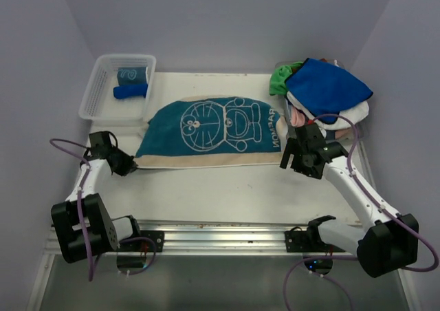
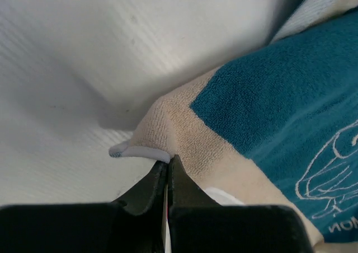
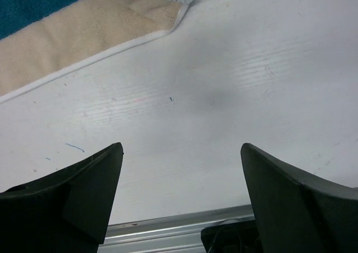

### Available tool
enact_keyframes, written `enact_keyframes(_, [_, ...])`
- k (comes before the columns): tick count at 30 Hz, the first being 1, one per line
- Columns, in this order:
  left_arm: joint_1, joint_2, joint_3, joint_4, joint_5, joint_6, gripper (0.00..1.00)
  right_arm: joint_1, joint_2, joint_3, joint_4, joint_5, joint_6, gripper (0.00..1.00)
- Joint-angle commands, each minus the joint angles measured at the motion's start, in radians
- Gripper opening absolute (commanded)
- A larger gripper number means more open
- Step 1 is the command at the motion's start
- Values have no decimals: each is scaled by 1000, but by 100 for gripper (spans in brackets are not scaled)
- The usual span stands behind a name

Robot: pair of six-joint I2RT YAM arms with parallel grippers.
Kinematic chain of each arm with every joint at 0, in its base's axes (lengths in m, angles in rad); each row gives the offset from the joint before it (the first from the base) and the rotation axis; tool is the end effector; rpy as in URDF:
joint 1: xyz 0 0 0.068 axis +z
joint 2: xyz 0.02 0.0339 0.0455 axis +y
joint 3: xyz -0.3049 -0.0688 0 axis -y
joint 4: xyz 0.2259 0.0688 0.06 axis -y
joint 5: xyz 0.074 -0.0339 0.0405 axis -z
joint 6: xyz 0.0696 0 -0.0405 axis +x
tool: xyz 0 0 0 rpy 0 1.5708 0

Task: Roll the towels
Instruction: Flatten the towel

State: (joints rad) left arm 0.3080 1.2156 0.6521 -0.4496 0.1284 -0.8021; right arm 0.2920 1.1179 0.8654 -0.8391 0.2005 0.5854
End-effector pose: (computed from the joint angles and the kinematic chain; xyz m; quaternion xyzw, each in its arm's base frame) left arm 0.2054 0.0560 0.2081 -0.4906 0.8247 -0.1270 0.2513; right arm 0.1820 0.0402 0.2631 0.1648 0.9527 0.0123 0.2551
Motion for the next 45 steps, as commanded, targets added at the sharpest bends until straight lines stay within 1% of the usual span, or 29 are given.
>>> enact_keyframes(1, [9,21,-19,40,22,47,0,-10,-29,-5,-28,7,53,91])
enact_keyframes(5, [11,25,1,22,-21,57,0,-25,-9,-52,-2,-10,99,88])
enact_keyframes(8, [9,18,9,17,-38,60,0,-60,-1,-144,107,-65,113,83])
enact_keyframes(9, [9,19,12,15,-44,61,0,-71,9,-152,170,-72,108,82])
enact_keyframes(10, [11,22,18,-3,-56,63,0,-77,25,-152,195,-84,94,82])
enact_keyframes(13, [13,22,47,-37,-114,70,0,-76,114,-109,259,-118,28,82])
enact_keyframes(18, [25,28,92,-47,-113,72,0,-77,253,-13,274,-79,-97,81])
enact_keyframes(21, [28,47,110,-49,-108,72,0,-79,321,18,293,-70,-136,80])
enact_keyframes(24, [28,56,118,-47,-108,63,0,-86,365,26,333,-134,-150,79])
enact_keyframes(28, [31,64,130,-47,-110,64,0,-88,427,17,365,-147,-136,74])
enact_keyframes(31, [32,65,136,-49,-115,64,0,-88,434,1,374,-124,-119,72])
enact_keyframes(35, [34,62,135,-52,-118,64,0,-88,422,-25,364,-79,-87,66])
enact_keyframes(37, [36,61,132,-52,-119,66,0,-90,404,-40,365,-67,-59,65])
enact_keyframes(39, [36,61,130,-55,-121,67,0,-88,353,-68,370,-46,-30,68])
enact_keyframes(41, [37,58,129,-58,-122,70,0,-88,292,-95,373,-12,-18,69])
enact_keyframes(45, [40,58,132,-60,-124,75,0,-88,243,-115,357,17,-22,69])
